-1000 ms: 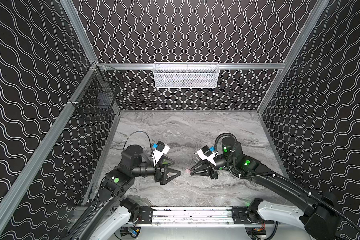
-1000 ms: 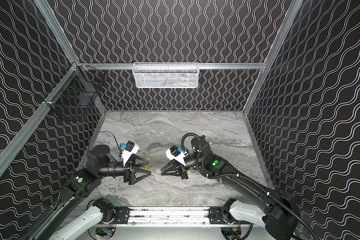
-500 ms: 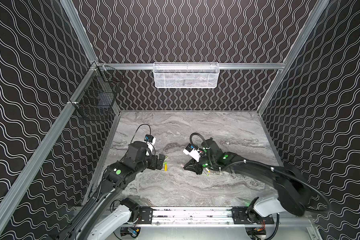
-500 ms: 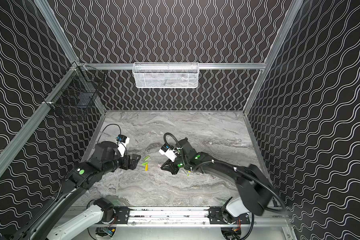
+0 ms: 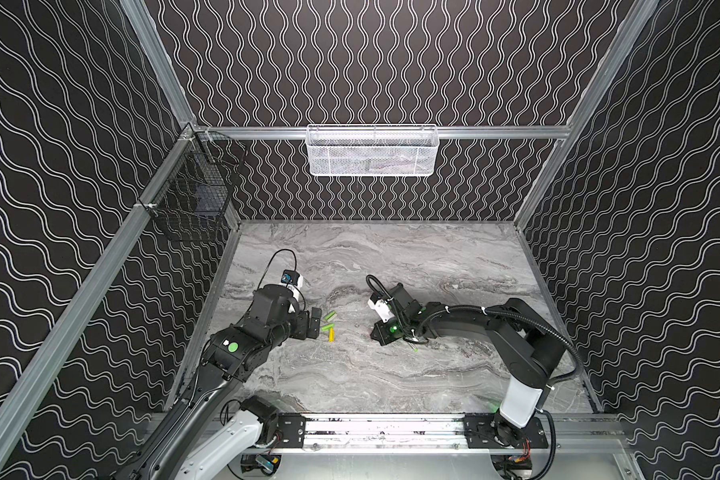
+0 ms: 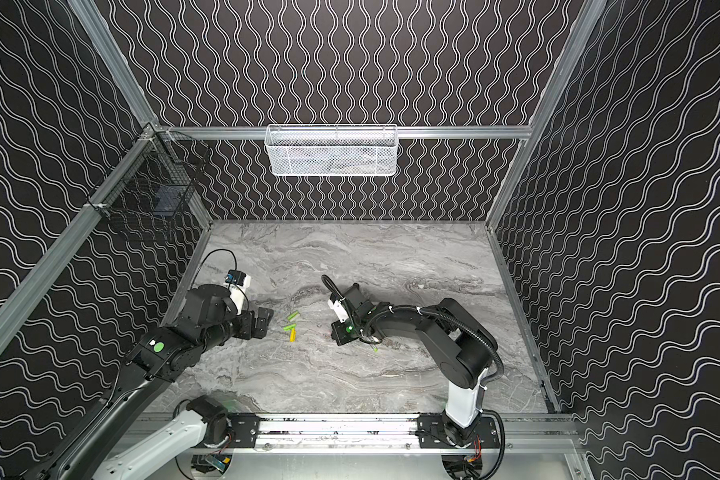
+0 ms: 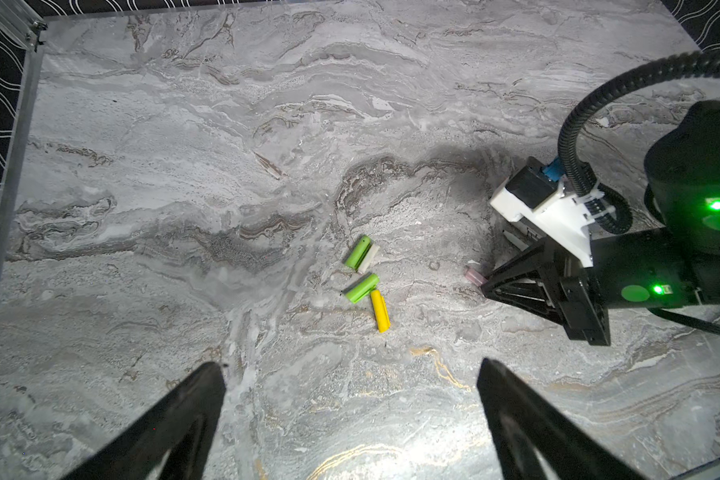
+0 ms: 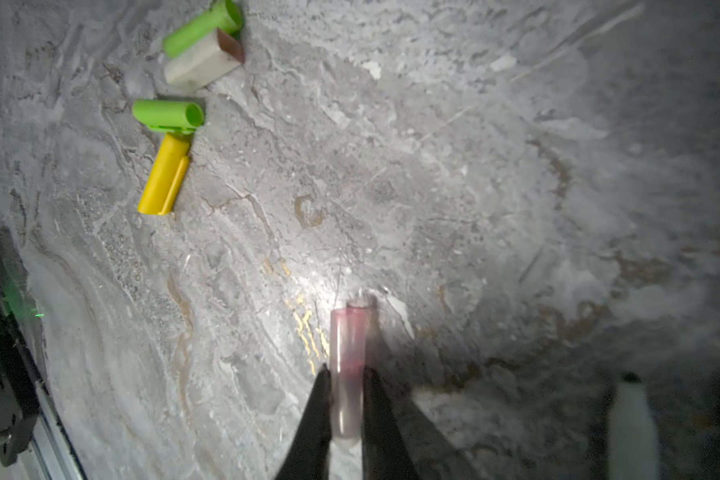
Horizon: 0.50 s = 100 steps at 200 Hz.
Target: Insert the pens into the pen caps
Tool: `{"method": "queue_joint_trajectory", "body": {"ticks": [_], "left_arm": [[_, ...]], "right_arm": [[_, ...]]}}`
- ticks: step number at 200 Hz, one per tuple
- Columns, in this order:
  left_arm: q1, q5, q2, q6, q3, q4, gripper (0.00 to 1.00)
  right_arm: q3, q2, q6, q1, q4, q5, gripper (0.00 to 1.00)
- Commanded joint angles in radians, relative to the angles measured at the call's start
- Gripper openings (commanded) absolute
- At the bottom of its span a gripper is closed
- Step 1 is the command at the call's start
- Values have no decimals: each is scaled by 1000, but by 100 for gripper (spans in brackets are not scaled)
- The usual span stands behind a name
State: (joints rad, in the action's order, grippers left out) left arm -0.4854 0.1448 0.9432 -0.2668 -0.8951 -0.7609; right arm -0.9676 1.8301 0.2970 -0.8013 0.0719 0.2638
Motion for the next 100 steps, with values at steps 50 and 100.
{"method": "queue_joint_trajectory", "body": {"ticks": [50,100], "left_arm": [[1,4,0,-10,1,16,99],[2,1,0,-8,1,17,99]], "right_arm": [[-21,11,-4,-25,76,9,38],[-74,25,-20,-63,112,32,39]]}}
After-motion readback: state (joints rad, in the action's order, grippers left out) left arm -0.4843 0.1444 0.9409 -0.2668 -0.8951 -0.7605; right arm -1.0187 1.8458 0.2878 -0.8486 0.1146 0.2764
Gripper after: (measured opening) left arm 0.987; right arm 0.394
